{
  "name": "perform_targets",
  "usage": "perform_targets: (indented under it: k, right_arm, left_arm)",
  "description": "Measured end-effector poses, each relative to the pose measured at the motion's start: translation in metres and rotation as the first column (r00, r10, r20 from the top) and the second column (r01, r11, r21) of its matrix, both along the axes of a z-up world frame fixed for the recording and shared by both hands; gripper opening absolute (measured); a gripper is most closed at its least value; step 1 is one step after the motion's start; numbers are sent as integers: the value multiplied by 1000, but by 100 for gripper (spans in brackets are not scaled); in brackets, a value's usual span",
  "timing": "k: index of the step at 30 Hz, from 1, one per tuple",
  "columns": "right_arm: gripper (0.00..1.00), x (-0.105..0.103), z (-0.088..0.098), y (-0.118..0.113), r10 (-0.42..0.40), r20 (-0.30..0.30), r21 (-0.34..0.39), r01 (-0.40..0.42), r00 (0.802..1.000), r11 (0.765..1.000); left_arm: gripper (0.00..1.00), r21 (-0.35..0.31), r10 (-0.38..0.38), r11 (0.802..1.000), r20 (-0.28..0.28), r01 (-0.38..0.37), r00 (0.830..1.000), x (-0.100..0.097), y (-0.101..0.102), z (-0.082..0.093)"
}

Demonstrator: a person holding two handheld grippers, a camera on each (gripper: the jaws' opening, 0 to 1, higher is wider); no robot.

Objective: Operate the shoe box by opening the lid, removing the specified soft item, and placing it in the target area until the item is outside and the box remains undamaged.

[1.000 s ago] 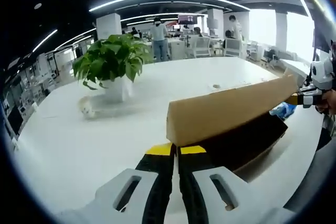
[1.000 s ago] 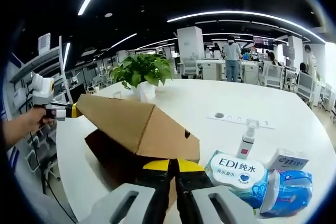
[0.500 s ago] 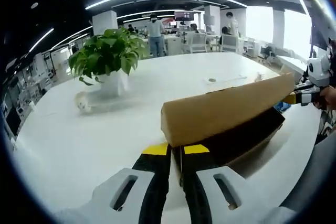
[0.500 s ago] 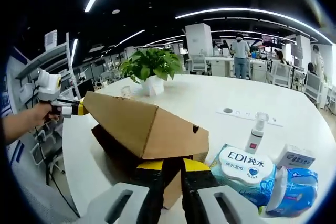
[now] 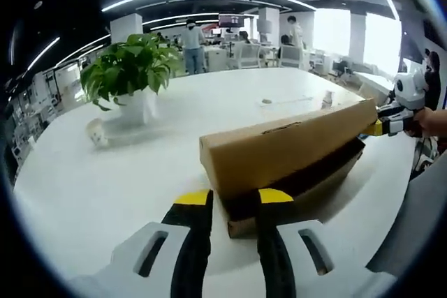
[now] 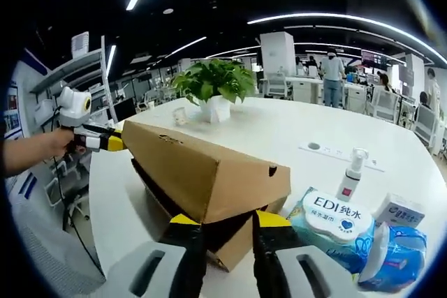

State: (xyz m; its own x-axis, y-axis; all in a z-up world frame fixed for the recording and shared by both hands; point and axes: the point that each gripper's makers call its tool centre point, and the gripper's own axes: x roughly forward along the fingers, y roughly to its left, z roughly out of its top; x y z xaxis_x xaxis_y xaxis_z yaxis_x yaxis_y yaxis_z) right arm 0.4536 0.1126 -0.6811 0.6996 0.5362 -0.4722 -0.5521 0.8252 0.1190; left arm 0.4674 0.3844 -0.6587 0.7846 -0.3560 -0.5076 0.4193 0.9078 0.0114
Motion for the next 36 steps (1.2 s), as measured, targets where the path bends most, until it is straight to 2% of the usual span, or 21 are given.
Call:
perform_targets:
  k: [3, 7, 12, 25, 36]
  right_arm:
    - [24, -2, -1, 1, 13, 4, 1, -13, 1000, 1000]
    - [29, -6, -2, 3, 42, 19, -20, -41, 999, 999]
    - [33, -8, -4, 7, 56, 12, 10, -56, 998, 998]
    - [34, -15, -19, 9, 73, 26, -45, -72, 997, 996]
    - [36, -17, -34, 12, 88, 3, -75, -87, 996, 993]
  left_arm:
    - [30, -3, -29, 1000, 16, 29, 999, 0, -4, 0]
    - [32, -5, -43, 999, 7, 43, 999, -1, -6, -3]
    - [34, 6, -65, 998, 3, 65, 998, -5, -8, -9]
    - [37, 24, -92, 995, -13, 92, 996, -11, -11, -20]
    - [39, 43, -103, 994, -37, 104, 994, -15, -14, -35]
